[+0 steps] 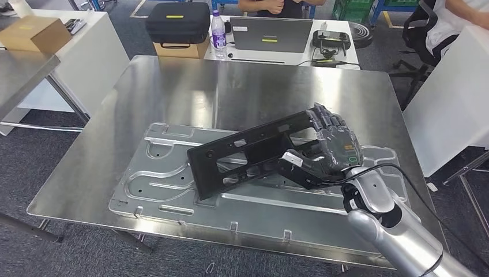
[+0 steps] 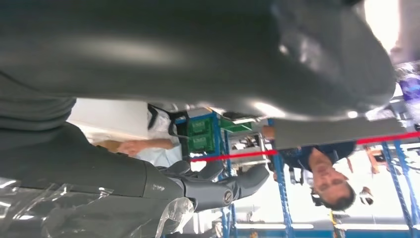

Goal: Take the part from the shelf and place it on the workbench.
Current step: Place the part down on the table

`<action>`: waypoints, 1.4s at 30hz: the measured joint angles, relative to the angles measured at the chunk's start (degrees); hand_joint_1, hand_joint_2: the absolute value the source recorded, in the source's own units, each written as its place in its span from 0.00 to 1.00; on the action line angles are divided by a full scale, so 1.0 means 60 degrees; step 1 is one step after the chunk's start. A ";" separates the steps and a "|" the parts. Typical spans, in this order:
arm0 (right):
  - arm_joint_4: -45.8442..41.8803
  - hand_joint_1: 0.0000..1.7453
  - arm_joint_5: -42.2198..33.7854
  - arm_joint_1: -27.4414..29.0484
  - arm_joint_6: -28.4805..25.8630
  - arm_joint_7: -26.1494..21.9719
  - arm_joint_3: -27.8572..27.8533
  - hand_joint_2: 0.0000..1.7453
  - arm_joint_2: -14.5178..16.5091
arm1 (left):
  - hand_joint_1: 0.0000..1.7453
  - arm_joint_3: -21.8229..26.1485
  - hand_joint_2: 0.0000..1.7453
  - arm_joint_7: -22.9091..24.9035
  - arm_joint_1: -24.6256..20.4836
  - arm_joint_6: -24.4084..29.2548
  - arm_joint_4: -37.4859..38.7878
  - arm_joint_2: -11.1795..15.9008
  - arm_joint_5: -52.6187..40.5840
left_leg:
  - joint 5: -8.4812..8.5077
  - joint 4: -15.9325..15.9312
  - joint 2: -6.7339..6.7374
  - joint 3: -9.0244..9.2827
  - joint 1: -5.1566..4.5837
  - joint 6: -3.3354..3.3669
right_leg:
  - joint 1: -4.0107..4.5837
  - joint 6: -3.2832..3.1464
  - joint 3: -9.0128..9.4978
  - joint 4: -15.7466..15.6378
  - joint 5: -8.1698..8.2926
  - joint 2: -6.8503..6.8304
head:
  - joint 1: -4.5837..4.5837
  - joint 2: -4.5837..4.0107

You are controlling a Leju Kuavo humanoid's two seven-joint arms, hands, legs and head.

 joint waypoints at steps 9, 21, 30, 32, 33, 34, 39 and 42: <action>-0.0003 0.00 0.0000 0.0061 -0.0002 0.0149 -0.0051 0.00 -0.0008 | 0.00 -0.0001 0.00 0.0002 -0.0062 0.0004 0.0000 -0.0001 -0.0004 | -0.1872 0.2948 -0.0004 -0.0605 -0.0002 -0.0048 | 0.0174 -0.0580 -0.1041 0.0038 0.0834 -0.0088 | -0.0066 0.0000; -0.0005 0.00 -0.0107 0.0086 -0.0055 0.0311 -0.0388 0.00 -0.0289 | 0.00 -0.0071 0.00 0.0081 -0.0006 0.0000 0.0000 -0.0080 -0.0112 | -0.0856 -0.0337 0.0077 0.1070 -0.0160 0.0479 | 0.0256 -0.0235 -0.2163 0.1755 -0.0089 -0.0024 | -0.0204 0.0000; 0.0002 0.00 -0.0113 0.0126 -0.0077 0.0314 -0.0425 0.00 -0.0326 | 0.00 -0.0071 0.00 0.0072 -0.0083 0.0007 0.0000 -0.0106 -0.0112 | -0.0328 -0.0129 0.0103 0.0360 -0.0160 0.0157 | 0.0197 -0.0155 -0.0350 -0.0052 0.0378 -0.0006 | -0.0259 0.0001; 0.0007 0.00 -0.0113 0.0135 -0.0079 0.0314 -0.0433 0.00 -0.0330 | 0.00 -0.0071 0.00 0.0070 -0.0083 0.0012 0.0000 -0.0102 -0.0112 | -0.0285 -0.0102 0.0081 0.0237 -0.0143 0.0048 | 0.0184 -0.0315 -0.0493 -0.0064 0.0487 -0.0031 | -0.0282 0.0002; 0.0007 0.00 -0.0113 0.0133 -0.0080 0.0318 -0.0437 0.00 -0.0331 | 0.00 -0.0071 0.00 0.0069 -0.0085 0.0015 0.0000 -0.0100 -0.0112 | -0.0454 0.0064 0.0070 0.0143 -0.0128 -0.0002 | 0.0167 -0.0403 -0.0556 -0.0081 0.0546 -0.0051 | -0.0300 0.0002; 0.0007 0.00 -0.0114 0.0133 -0.0082 0.0321 -0.0442 0.00 -0.0331 | 0.00 -0.0071 0.00 0.0068 -0.0088 0.0017 0.0000 -0.0098 -0.0112 | -0.0765 0.0426 0.0060 0.0002 -0.0111 -0.0051 | 0.0151 -0.0498 -0.0618 -0.0101 0.0613 -0.0073 | -0.0313 0.0001; 0.0018 0.00 -0.0113 0.0171 -0.0088 0.0351 -0.0451 0.00 -0.0331 | 0.00 -0.0071 0.00 0.0068 -0.0125 0.0033 0.0000 -0.0099 -0.0117 | -0.2065 0.2873 0.0050 -0.0511 -0.0083 -0.0154 | 0.0161 -0.0625 -0.0919 -0.0088 0.0867 -0.0121 | -0.0331 0.0000; 0.0019 0.00 -0.0113 0.0179 -0.0097 0.0360 -0.0462 0.00 -0.0332 | 0.00 -0.0074 0.00 0.0086 -0.0110 0.0033 0.0000 -0.0099 -0.0128 | -0.1411 0.0984 0.0027 0.0754 -0.0103 -0.0007 | 0.0175 -0.0569 -0.1072 -0.0086 0.1024 -0.0096 | -0.0332 0.0000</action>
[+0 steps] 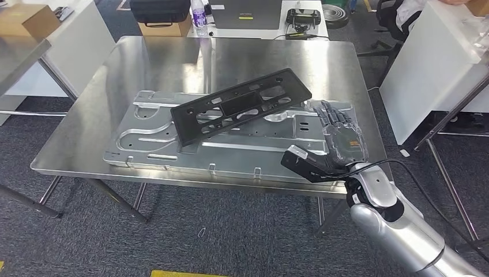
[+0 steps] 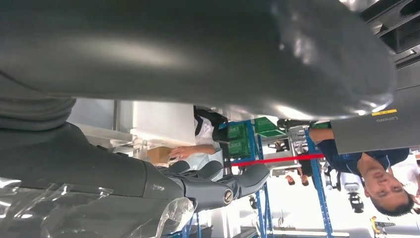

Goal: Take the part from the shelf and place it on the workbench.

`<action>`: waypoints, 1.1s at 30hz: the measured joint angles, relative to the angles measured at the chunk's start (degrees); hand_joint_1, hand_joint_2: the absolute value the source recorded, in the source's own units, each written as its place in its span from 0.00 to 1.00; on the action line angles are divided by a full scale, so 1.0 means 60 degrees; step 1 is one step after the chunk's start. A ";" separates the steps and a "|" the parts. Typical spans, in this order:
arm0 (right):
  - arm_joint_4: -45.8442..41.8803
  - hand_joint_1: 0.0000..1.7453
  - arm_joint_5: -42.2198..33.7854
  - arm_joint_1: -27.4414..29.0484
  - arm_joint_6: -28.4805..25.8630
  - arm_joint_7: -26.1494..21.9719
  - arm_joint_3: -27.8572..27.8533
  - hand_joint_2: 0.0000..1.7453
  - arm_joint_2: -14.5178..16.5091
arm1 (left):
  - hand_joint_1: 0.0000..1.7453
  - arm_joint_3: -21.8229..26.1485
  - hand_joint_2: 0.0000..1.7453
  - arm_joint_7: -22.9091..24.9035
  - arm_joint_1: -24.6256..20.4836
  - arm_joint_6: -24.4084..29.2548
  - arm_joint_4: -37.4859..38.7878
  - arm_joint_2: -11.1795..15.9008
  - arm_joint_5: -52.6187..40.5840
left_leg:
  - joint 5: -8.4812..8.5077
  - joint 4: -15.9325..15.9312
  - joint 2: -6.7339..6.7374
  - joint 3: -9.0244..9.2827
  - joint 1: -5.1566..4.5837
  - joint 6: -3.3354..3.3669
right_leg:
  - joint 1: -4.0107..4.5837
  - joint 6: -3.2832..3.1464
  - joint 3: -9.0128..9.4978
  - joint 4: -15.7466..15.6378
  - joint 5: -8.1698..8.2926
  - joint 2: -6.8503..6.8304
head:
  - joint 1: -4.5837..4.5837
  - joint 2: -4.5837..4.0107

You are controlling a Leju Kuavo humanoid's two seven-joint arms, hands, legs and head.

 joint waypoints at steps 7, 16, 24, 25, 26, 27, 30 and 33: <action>0.0002 0.00 0.0009 0.0007 -0.0022 0.0047 -0.0052 0.00 -0.0030 | 0.00 -0.0012 0.00 0.0044 0.0047 0.0000 0.0000 -0.0013 -0.0007 | 0.0623 -0.1368 -0.0031 0.0365 -0.0036 0.0364 | -0.0021 0.0393 -0.0351 0.0272 -0.0127 0.0024 | 0.0032 0.0000; 0.0010 0.00 0.0223 0.0040 -0.0046 0.0151 -0.0057 0.00 -0.0052 | 0.00 -0.0016 0.00 0.0031 -0.0020 0.0029 0.0000 -0.0018 -0.0016 | 0.1557 -0.1323 -0.0366 -0.0758 -0.0070 0.0322 | -0.0038 0.0387 0.0656 0.1249 -0.0815 0.0420 | 0.0077 0.0000; 0.0052 0.00 0.0229 0.0108 -0.0095 0.0168 -0.0047 0.00 -0.0036 | 0.00 -0.0021 0.00 -0.0015 0.0002 0.0057 0.0001 0.0035 -0.0005 | 0.0834 0.0099 -0.0293 -0.1591 -0.0037 -0.0098 | -0.0010 -0.0071 0.1292 -0.0204 -0.0931 -0.0043 | 0.0047 0.0000; 0.0056 0.00 0.0229 0.0116 -0.0097 0.0167 -0.0047 0.00 -0.0036 | 0.00 -0.0020 0.00 -0.0019 -0.0004 0.0058 0.0001 0.0036 -0.0004 | 0.0422 0.0851 -0.0220 -0.1822 -0.0012 -0.0142 | -0.0006 -0.0086 0.1213 -0.0201 -0.0870 -0.0159 | 0.0047 0.0000; 0.0062 0.00 0.0229 0.0131 -0.0099 0.0167 -0.0046 0.00 -0.0036 | 0.00 -0.0019 0.00 -0.0022 -0.0011 0.0059 0.0000 0.0037 -0.0003 | 0.0181 0.1485 -0.0182 -0.1985 0.0008 -0.0171 | -0.0003 -0.0079 0.1136 -0.0198 -0.0816 -0.0270 | 0.0047 0.0000; 0.0066 0.00 0.0229 0.0151 -0.0100 0.0166 -0.0046 0.00 -0.0036 | 0.00 -0.0019 0.00 -0.0023 -0.0013 0.0059 0.0001 0.0041 -0.0003 | 0.0134 0.1838 -0.0159 -0.2010 0.0020 -0.0184 | -0.0003 -0.0068 0.1067 -0.0195 -0.0769 -0.0380 | 0.0046 0.0000; 0.0067 0.00 0.0229 0.0189 -0.0108 0.0165 -0.0049 0.00 -0.0036 | 0.00 -0.0021 0.00 -0.0022 0.0013 0.0059 0.0004 0.0054 -0.0008 | 0.0646 0.0558 0.0070 -0.0885 -0.0011 -0.0090 | 0.0009 -0.0020 0.0966 -0.0194 -0.0687 -0.0695 | 0.0045 0.0000; 0.0068 0.00 0.0229 0.0181 -0.0125 0.0160 -0.0061 0.00 -0.0036 | 0.00 -0.0045 0.00 -0.0017 0.0086 0.0059 0.0004 0.0059 -0.0016 | 0.0756 -0.1096 0.0497 0.0145 -0.0145 0.0132 | 0.0070 0.0079 0.0934 -0.0196 -0.0648 -0.0961 | 0.0054 0.0000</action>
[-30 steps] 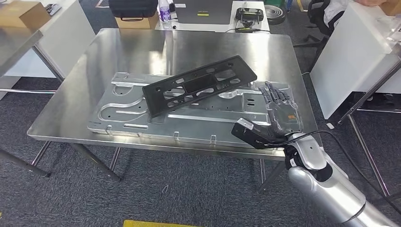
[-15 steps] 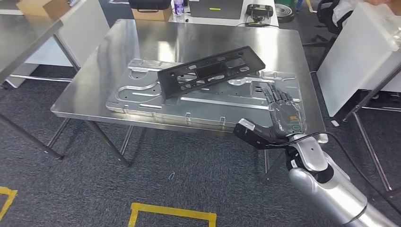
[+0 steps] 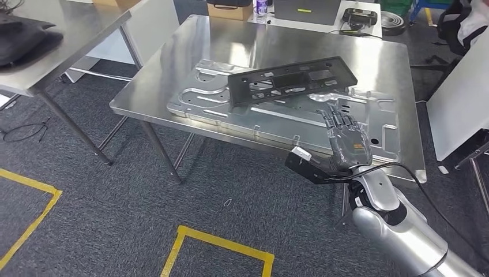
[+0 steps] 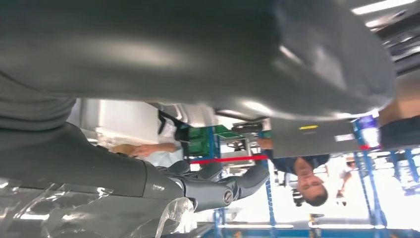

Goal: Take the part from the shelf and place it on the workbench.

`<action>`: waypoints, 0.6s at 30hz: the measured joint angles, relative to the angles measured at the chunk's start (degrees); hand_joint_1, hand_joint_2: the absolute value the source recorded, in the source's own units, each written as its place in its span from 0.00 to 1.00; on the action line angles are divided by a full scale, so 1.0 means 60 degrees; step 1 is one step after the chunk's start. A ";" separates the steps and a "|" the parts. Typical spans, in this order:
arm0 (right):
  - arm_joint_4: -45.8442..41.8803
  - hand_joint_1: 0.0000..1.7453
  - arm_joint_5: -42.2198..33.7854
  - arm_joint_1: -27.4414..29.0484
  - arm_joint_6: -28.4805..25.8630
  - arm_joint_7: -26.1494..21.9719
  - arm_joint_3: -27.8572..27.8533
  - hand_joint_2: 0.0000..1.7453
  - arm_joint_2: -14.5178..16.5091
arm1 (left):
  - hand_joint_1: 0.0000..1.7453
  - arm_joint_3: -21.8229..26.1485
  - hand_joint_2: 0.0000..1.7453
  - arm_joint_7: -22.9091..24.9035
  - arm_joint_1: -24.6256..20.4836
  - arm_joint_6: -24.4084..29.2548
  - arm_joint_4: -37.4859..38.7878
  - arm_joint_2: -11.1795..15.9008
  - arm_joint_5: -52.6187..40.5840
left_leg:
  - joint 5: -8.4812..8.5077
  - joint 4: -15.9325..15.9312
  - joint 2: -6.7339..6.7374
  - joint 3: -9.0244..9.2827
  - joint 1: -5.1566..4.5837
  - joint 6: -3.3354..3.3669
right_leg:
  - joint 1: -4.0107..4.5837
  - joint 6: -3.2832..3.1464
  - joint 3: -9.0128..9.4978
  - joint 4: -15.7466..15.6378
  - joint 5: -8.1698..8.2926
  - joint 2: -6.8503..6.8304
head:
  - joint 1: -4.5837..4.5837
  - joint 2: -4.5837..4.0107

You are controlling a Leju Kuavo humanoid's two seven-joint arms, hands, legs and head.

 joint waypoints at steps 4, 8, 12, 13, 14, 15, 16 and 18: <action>-0.0002 0.00 0.0001 -0.0003 -0.0027 -0.0018 -0.0011 0.00 0.0016 | 0.00 -0.0030 0.00 -0.0005 0.0056 0.0013 0.0000 0.0023 0.0001 | 0.0108 -0.0256 -0.0300 -0.0063 0.0029 0.0239 | 0.0003 0.0208 -0.0127 0.0218 -0.0167 0.0141 | 0.0024 0.0000; 0.0014 0.00 0.0001 0.0073 -0.0051 -0.0022 -0.0022 0.00 -0.0014 | 0.00 -0.0055 0.00 -0.0005 0.0022 0.0032 0.0000 0.0017 -0.0001 | 0.0235 -0.0307 -0.0690 -0.0161 0.0057 0.0374 | -0.0011 0.0252 -0.1251 0.2543 -0.1282 0.0882 | 0.0057 0.0000; 0.0023 0.00 0.0000 0.0107 -0.0051 -0.0020 -0.0022 0.00 -0.0018 | 0.00 -0.0096 0.00 0.0020 0.0006 0.0075 0.0000 0.0017 0.0011 | 0.0259 -0.0176 -0.1164 -0.0256 0.0058 0.0346 | -0.0051 0.0262 -0.0926 0.1744 -0.0464 0.1103 | 0.0058 0.0000; 0.0023 0.00 0.0000 0.0101 -0.0051 -0.0020 -0.0023 0.00 -0.0018 | 0.00 -0.0103 0.00 0.0025 -0.0011 0.0082 0.0000 0.0017 0.0013 | 0.0249 -0.0100 -0.1282 -0.0310 0.0046 0.0315 | -0.0075 0.0257 -0.0628 0.1080 -0.0191 0.1339 | 0.0058 0.0000; 0.0021 0.00 0.0000 0.0102 -0.0052 -0.0020 -0.0027 0.00 -0.0028 | 0.00 -0.0108 0.00 0.0027 -0.0028 0.0085 0.0000 0.0016 0.0014 | 0.0248 -0.0018 -0.1389 -0.0386 0.0044 0.0273 | -0.0101 0.0241 -0.0424 0.0594 -0.0015 0.1540 | 0.0057 0.0000; 0.0019 0.00 0.0001 0.0106 -0.0053 -0.0021 -0.0032 0.00 -0.0037 | 0.00 -0.0109 0.00 0.0027 -0.0040 0.0086 0.0000 0.0016 0.0014 | 0.0257 0.0046 -0.1493 -0.0477 0.0044 0.0218 | -0.0108 0.0222 -0.0340 0.0339 0.0037 0.1682 | 0.0057 0.0000; 0.0017 0.00 0.0001 0.0106 -0.0054 -0.0022 -0.0037 0.00 -0.0046 | 0.00 -0.0109 0.00 0.0027 -0.0046 0.0091 0.0000 0.0016 0.0016 | 0.0286 0.0078 -0.1599 -0.0563 0.0054 0.0152 | -0.0091 0.0190 -0.0355 0.0298 0.0011 0.1688 | 0.0058 0.0000; 0.0015 0.00 0.0001 0.0098 -0.0055 -0.0024 -0.0045 0.00 -0.0055 | 0.00 -0.0110 0.00 0.0028 -0.0037 0.0107 0.0000 0.0025 0.0024 | 0.0324 0.0113 -0.1719 -0.0687 0.0096 0.0029 | -0.0086 0.0081 -0.0394 0.0286 0.0064 0.1430 | 0.0065 0.0000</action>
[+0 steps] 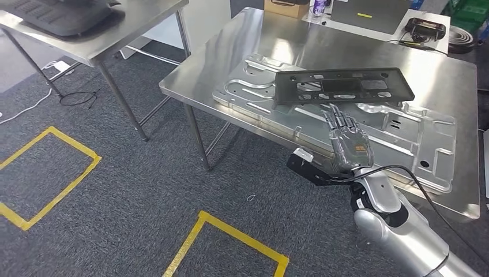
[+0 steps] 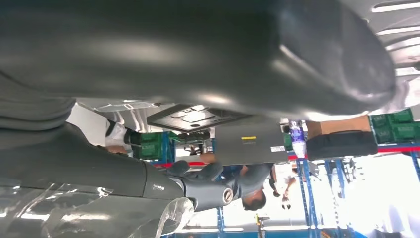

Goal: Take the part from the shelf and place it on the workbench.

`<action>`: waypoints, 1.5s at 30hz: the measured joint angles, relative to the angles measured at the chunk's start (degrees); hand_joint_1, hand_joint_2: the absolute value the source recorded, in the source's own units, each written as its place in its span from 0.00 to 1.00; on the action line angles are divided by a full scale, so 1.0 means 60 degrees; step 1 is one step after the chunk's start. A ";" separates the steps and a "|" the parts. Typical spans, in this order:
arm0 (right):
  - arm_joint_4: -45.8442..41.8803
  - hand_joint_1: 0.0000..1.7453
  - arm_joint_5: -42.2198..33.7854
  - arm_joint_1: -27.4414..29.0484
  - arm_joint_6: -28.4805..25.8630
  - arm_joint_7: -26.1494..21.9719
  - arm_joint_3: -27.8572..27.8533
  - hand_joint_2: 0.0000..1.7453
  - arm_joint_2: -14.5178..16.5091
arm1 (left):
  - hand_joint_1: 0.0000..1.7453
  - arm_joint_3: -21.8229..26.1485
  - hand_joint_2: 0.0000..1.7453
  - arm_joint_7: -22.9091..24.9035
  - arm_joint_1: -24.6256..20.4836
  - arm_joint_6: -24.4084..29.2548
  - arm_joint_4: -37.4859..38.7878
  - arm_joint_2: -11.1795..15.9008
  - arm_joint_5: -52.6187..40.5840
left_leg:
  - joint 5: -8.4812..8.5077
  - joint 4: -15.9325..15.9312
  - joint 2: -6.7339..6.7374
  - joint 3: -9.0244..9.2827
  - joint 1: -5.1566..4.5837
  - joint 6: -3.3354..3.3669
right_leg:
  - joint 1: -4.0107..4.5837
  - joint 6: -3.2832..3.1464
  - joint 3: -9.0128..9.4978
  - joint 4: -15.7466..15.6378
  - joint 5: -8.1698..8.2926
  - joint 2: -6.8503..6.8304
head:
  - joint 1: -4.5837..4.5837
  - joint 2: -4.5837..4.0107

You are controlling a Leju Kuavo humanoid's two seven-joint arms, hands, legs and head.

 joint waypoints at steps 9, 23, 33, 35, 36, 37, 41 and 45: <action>-0.0002 0.00 -0.0001 0.0032 -0.0005 -0.0004 -0.0023 0.00 0.0000 | 0.00 -0.0004 0.00 -0.0001 -0.0021 0.0042 0.0000 0.0017 -0.0007 | -0.0681 0.1727 0.1261 -0.0683 0.0101 -0.0254 | -0.0058 -0.0090 0.0024 -0.0042 0.0038 -0.1142 | -0.0053 0.0000; -0.0027 0.00 -0.0001 0.0151 -0.0020 0.0000 -0.0082 0.00 -0.0066 | 0.00 -0.0056 0.00 0.0005 0.0013 0.0042 0.0000 -0.0011 -0.0025 | -0.0108 -0.0048 0.0574 0.0195 -0.0056 0.0354 | 0.0043 0.0212 -0.1212 0.2565 -0.1047 -0.0466 | 0.0041 0.0000; -0.0046 0.00 -0.0001 0.0170 -0.0031 0.0017 -0.0139 0.00 -0.0106 | 0.00 -0.0057 0.00 0.0013 -0.0017 0.0115 0.0001 -0.0021 -0.0017 | -0.0471 0.0761 0.0390 -0.0380 -0.0039 -0.0009 | -0.0049 -0.0118 -0.0057 -0.0230 0.0263 -0.0277 | -0.0001 0.0000; -0.0055 0.00 -0.0001 0.0195 -0.0033 0.0019 -0.0156 0.00 -0.0106 | 0.00 -0.0057 0.00 0.0011 -0.0042 0.0138 0.0000 -0.0025 -0.0016 | -0.1025 0.2067 0.0888 -0.1056 0.0044 -0.0159 | -0.0073 -0.0132 -0.0021 -0.0240 0.0233 -0.0554 | -0.0027 0.0000; -0.0055 0.00 -0.0001 0.0218 -0.0033 0.0021 -0.0160 0.00 -0.0105 | 0.00 -0.0057 0.00 0.0008 -0.0053 0.0155 0.0000 -0.0019 -0.0012 | -0.1164 0.2585 0.0985 -0.1342 0.0117 -0.0227 | -0.0100 -0.0109 -0.0002 -0.0239 0.0207 -0.0701 | -0.0028 0.0000; -0.0055 0.00 -0.0001 0.0243 -0.0033 0.0024 -0.0163 0.00 -0.0104 | 0.00 -0.0057 0.00 0.0005 -0.0060 0.0174 0.0000 -0.0013 -0.0007 | -0.1152 0.2801 0.1050 -0.1474 0.0186 -0.0297 | -0.0142 -0.0065 0.0029 -0.0238 0.0171 -0.0843 | -0.0028 0.0000; -0.0065 0.00 -0.0001 0.0298 -0.0034 0.0035 -0.0191 0.00 -0.0108 | 0.00 -0.0059 0.00 -0.0002 -0.0047 0.0214 -0.0001 -0.0004 -0.0003 | -0.0142 0.0762 0.1680 -0.0430 0.0371 -0.0565 | -0.0297 0.0301 0.0294 -0.0209 -0.0065 -0.1332 | -0.0040 0.0000; -0.0104 0.00 0.0001 0.0295 -0.0036 0.0044 -0.0230 0.00 -0.0120 | 0.00 -0.0061 0.00 -0.0014 -0.0023 0.0230 0.0000 -0.0016 0.0002 | -0.0080 0.0213 0.1623 -0.0190 0.0288 -0.0271 | -0.0263 0.0579 0.0557 -0.0360 -0.0180 -0.1706 | 0.0019 0.0000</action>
